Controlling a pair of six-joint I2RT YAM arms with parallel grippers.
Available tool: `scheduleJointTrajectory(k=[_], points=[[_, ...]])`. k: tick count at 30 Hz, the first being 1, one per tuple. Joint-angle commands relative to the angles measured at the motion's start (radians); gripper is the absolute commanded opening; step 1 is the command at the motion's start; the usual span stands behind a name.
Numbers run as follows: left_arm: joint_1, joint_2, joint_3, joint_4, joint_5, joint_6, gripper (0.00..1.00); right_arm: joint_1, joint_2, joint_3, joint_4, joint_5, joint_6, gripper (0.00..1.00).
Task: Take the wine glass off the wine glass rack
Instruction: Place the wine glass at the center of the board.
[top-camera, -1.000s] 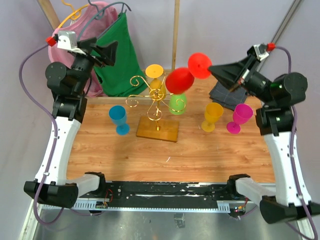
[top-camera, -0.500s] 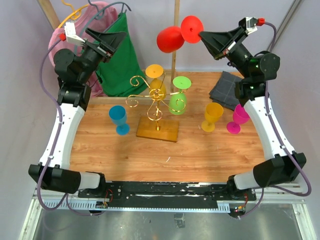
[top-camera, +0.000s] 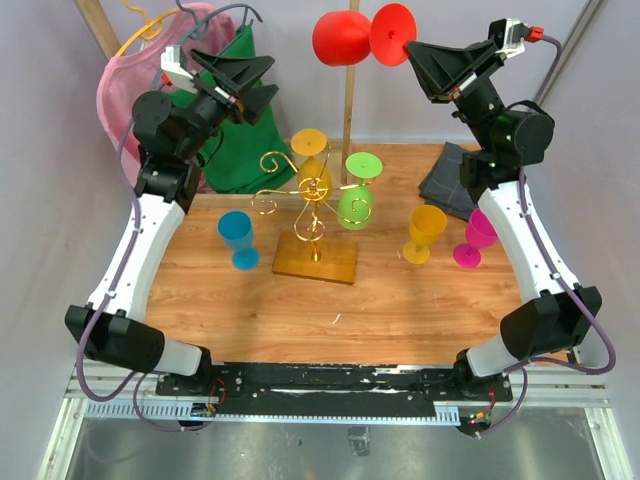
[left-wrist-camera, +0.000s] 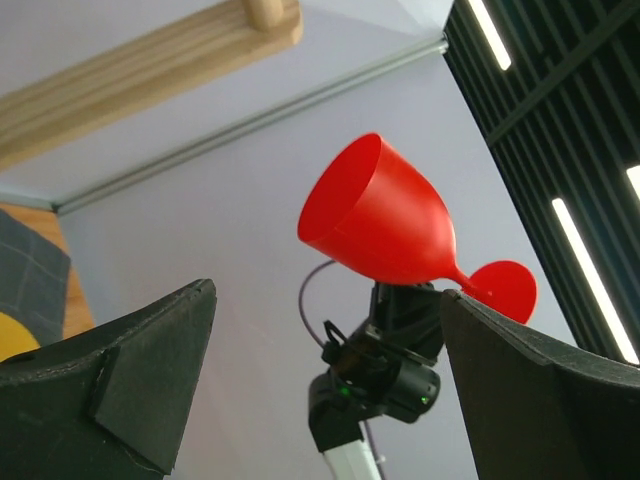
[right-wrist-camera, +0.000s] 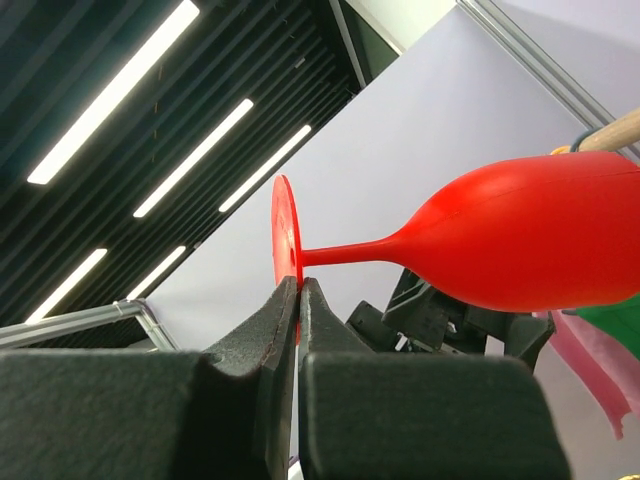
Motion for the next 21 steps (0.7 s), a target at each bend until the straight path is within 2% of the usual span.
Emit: scheduleJointTrajectory(k=[1, 9, 15, 21], points=[[-0.059, 0.036, 0.046, 0.093, 0.025, -0.068, 0.99, 0.018, -0.005, 0.02, 0.124, 0.042, -0.013, 0.01], [-0.12, 0.106, 0.128, 0.138, -0.042, -0.116, 0.99, 0.021, 0.005, -0.011, 0.233, 0.076, -0.032, 0.01], [-0.143, 0.131, 0.163, 0.156, -0.067, -0.176, 0.99, 0.025, 0.029, -0.071, 0.382, 0.122, -0.03, 0.01], [-0.176, 0.163, 0.213, 0.156, -0.073, -0.195, 0.99, 0.039, 0.097, -0.058, 0.509, 0.151, -0.006, 0.01]])
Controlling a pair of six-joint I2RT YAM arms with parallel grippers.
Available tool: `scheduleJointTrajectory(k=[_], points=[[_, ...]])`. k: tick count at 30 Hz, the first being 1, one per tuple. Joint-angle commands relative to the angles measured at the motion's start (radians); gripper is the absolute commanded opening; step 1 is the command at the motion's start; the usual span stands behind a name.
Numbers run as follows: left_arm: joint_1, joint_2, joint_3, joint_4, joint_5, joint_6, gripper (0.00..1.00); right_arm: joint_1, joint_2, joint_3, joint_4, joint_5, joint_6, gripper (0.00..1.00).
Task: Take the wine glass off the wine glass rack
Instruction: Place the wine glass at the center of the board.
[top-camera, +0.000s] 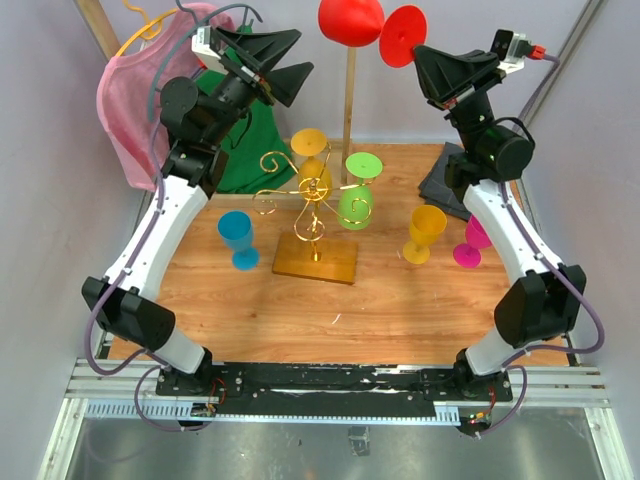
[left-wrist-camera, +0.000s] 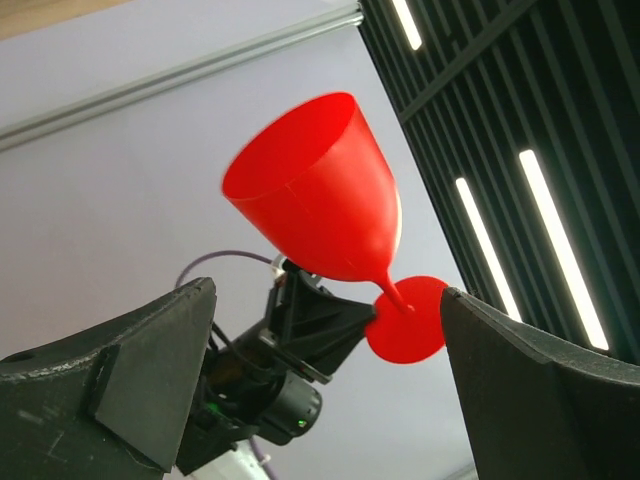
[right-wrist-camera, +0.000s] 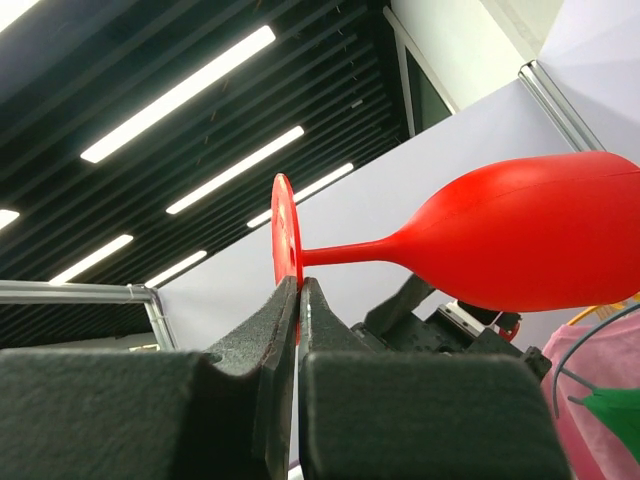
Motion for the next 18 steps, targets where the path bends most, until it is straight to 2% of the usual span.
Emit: scheduleJointTrajectory(k=[1, 18], points=[[-0.034, 0.024, 0.061, 0.041, -0.017, -0.025, 0.99, 0.025, 0.044, 0.016, 0.179, 0.037, 0.011, 0.01], [-0.075, 0.119, 0.137, 0.065, -0.052, -0.004, 0.99, 0.077, 0.089, 0.042, 0.236, 0.015, 0.002, 0.01]])
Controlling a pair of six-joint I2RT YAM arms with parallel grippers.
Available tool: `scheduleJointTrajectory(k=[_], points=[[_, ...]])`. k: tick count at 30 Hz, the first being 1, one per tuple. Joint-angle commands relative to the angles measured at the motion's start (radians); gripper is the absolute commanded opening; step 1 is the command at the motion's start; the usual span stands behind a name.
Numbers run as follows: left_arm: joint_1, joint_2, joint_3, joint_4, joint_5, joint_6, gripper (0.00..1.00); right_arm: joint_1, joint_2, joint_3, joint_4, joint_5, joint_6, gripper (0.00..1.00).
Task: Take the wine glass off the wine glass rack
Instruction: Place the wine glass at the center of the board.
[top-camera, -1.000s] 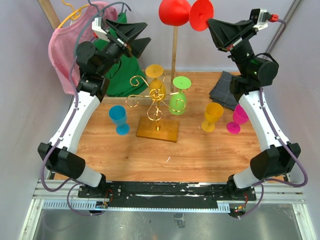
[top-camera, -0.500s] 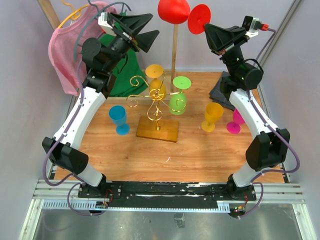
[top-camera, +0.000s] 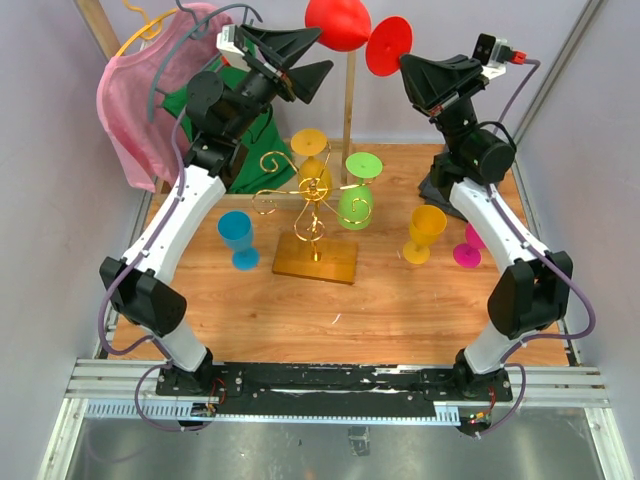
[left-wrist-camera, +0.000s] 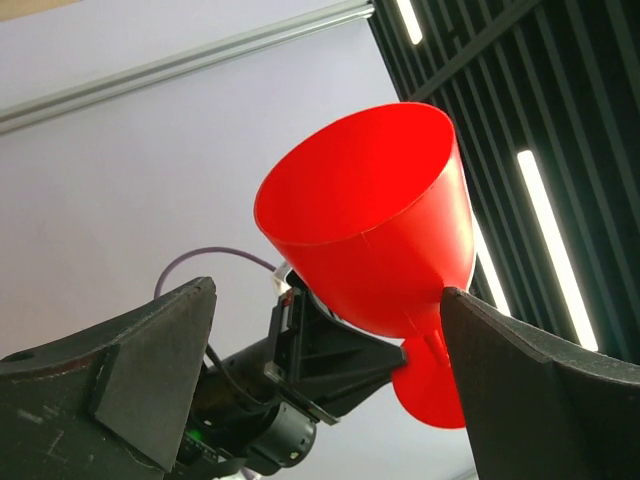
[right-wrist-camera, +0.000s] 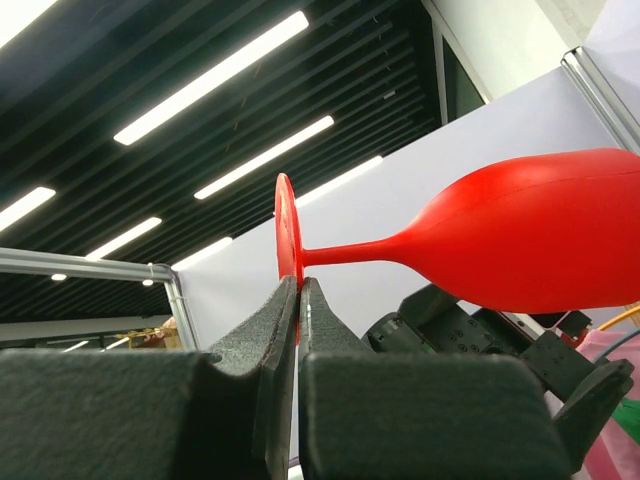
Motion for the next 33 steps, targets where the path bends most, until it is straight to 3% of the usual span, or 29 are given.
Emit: scheduleJointTrajectory(k=[1, 33], points=[[-0.008, 0.008, 0.056, 0.044, -0.019, 0.005, 0.99, 0.026, 0.002, 0.027, 0.084, 0.003, -0.002, 0.01], [-0.008, 0.024, 0.101, 0.039, -0.033, -0.039, 0.99, 0.09, 0.066, -0.03, 0.141, -0.025, -0.023, 0.01]])
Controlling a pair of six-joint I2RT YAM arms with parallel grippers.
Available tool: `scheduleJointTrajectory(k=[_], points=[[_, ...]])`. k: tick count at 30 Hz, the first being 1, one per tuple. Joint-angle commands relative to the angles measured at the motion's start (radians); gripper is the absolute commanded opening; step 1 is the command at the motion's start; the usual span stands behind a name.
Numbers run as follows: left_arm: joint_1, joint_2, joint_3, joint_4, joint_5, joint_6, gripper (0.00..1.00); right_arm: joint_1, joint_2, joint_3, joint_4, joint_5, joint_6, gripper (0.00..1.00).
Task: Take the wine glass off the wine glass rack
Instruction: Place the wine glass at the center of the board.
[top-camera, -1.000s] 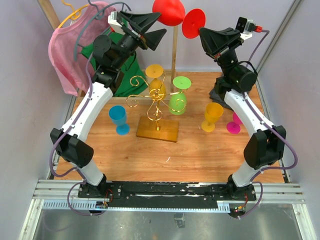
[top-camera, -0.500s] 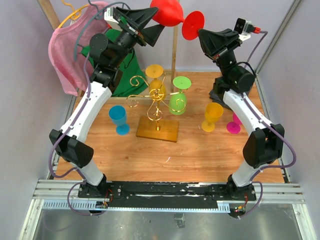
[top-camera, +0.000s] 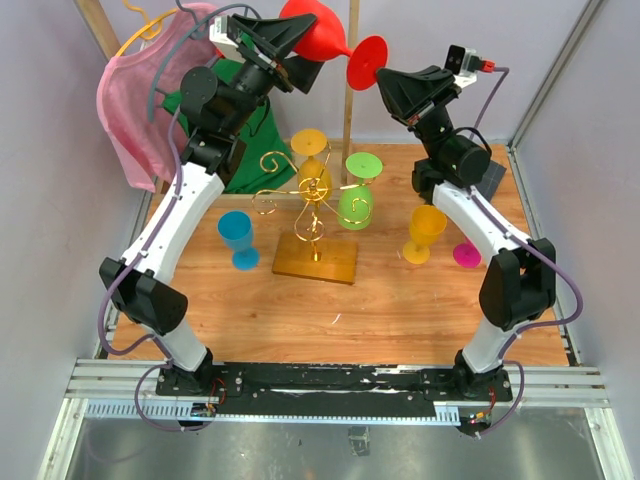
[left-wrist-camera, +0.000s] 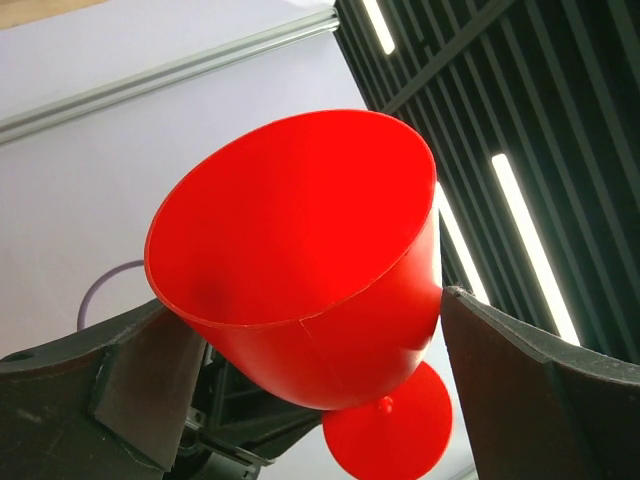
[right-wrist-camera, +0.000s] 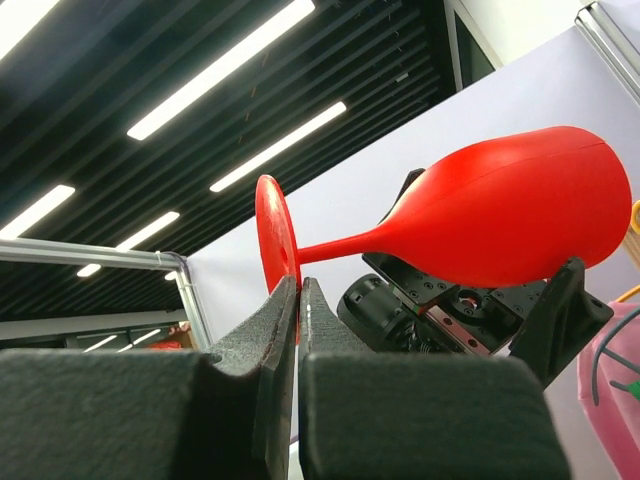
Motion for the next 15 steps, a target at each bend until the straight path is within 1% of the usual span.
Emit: scheduleJointTrajectory(k=[1, 12, 15], points=[[-0.008, 0.011, 0.037, 0.023, -0.008, -0.023, 0.99, 0.017, 0.0, -0.012, 0.063, -0.032, -0.019, 0.01], [-0.004, 0.008, 0.038, 0.015, -0.023, -0.022, 0.99, 0.016, -0.036, -0.132, 0.063, -0.011, -0.056, 0.01], [-0.004, 0.008, 0.034, 0.02, -0.023, -0.016, 0.99, 0.016, -0.034, -0.139, 0.063, -0.012, -0.056, 0.01]])
